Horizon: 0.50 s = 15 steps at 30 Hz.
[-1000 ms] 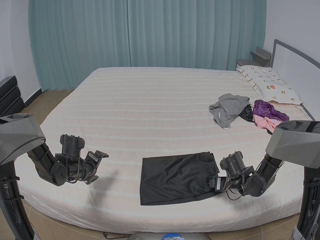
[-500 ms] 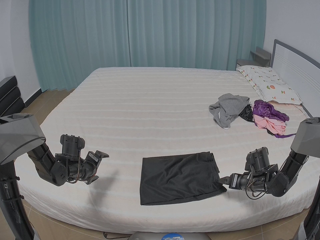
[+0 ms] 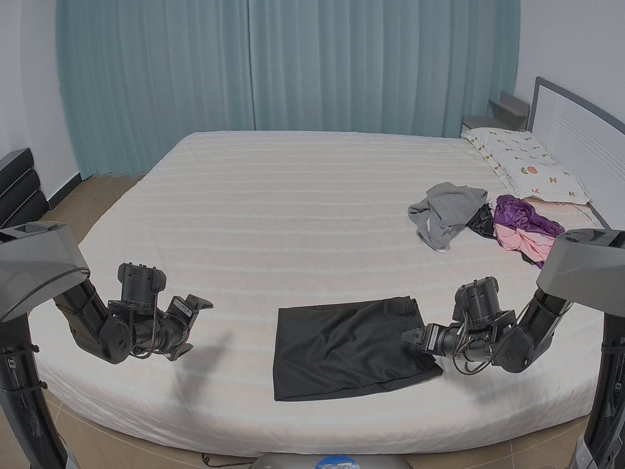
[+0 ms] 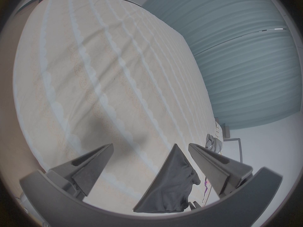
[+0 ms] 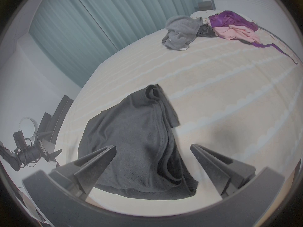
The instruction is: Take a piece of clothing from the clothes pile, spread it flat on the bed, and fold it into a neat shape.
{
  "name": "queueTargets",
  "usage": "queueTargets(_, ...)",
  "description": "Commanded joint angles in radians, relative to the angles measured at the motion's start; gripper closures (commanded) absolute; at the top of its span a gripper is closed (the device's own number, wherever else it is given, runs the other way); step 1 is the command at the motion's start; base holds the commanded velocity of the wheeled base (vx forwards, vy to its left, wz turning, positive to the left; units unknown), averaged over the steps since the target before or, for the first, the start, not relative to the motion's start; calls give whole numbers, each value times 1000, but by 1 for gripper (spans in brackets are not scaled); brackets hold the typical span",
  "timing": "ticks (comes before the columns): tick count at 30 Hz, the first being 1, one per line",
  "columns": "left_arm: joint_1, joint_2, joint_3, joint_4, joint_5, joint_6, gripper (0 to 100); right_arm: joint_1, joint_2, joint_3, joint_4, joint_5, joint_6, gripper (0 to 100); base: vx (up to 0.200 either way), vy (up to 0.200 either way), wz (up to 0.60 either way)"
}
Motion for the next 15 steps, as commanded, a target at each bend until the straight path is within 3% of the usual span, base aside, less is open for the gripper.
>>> queueTargets(1, 0, 3, 0, 0, 0, 0, 0, 8, 46, -20, 4, 13, -3, 0, 0, 0, 0)
queueTargets(2, 0, 3, -1, 0, 0, 0, 0, 8, 44, -17, 15, 18, -6, 100, 0, 0, 0)
queueTargets(15, 0, 3, 0, 0, 0, 0, 0, -21, -55, 66, 55, 13, -30, 100, 0, 0, 0)
